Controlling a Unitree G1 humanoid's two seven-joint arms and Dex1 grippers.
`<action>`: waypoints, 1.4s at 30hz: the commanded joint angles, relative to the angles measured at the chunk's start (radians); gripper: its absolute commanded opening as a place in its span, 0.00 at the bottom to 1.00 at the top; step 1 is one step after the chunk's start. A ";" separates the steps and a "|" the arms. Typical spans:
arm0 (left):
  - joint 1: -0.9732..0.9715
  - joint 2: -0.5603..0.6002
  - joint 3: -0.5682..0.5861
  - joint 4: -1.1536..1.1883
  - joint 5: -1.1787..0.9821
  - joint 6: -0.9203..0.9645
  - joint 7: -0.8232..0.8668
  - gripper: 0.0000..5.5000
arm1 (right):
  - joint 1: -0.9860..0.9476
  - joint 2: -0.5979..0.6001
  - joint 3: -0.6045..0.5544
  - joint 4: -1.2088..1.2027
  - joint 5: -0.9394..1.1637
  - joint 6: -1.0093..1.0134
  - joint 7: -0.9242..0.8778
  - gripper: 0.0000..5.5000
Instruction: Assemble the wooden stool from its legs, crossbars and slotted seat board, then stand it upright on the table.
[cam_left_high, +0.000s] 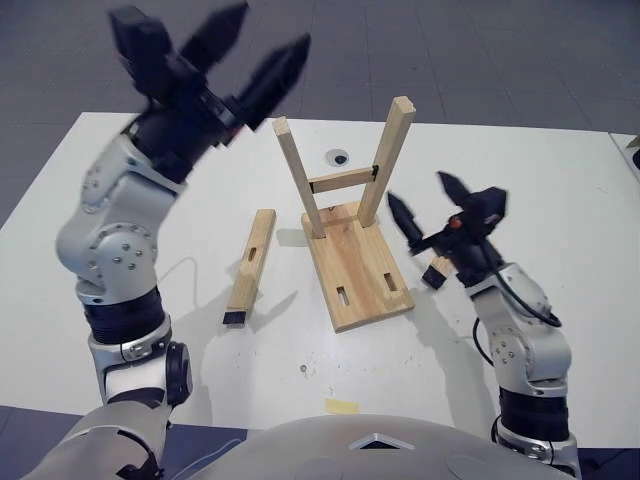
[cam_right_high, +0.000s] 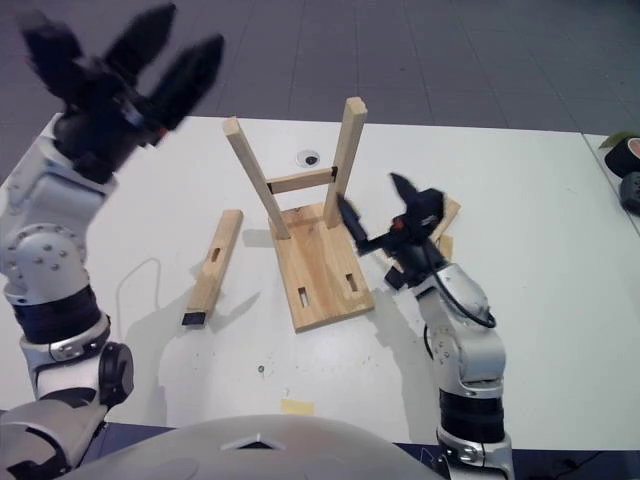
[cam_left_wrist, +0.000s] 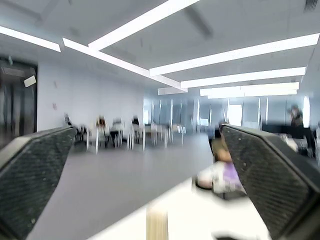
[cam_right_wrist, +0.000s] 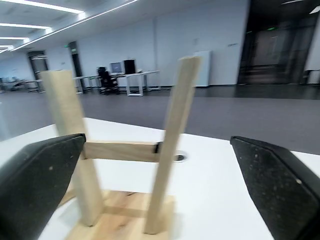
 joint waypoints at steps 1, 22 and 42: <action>-0.034 0.055 0.083 0.070 0.020 -0.003 0.112 0.98 | 0.121 0.035 -0.085 0.030 -0.074 0.004 -0.139 0.98; 0.076 0.104 0.094 0.299 0.298 -0.027 0.258 0.98 | 0.182 -0.017 -0.096 0.204 -0.078 0.446 -0.209 0.67; 0.039 0.062 0.106 0.339 0.313 -0.037 0.306 0.98 | -0.040 -0.010 -0.162 0.195 -0.149 0.241 -0.336 0.24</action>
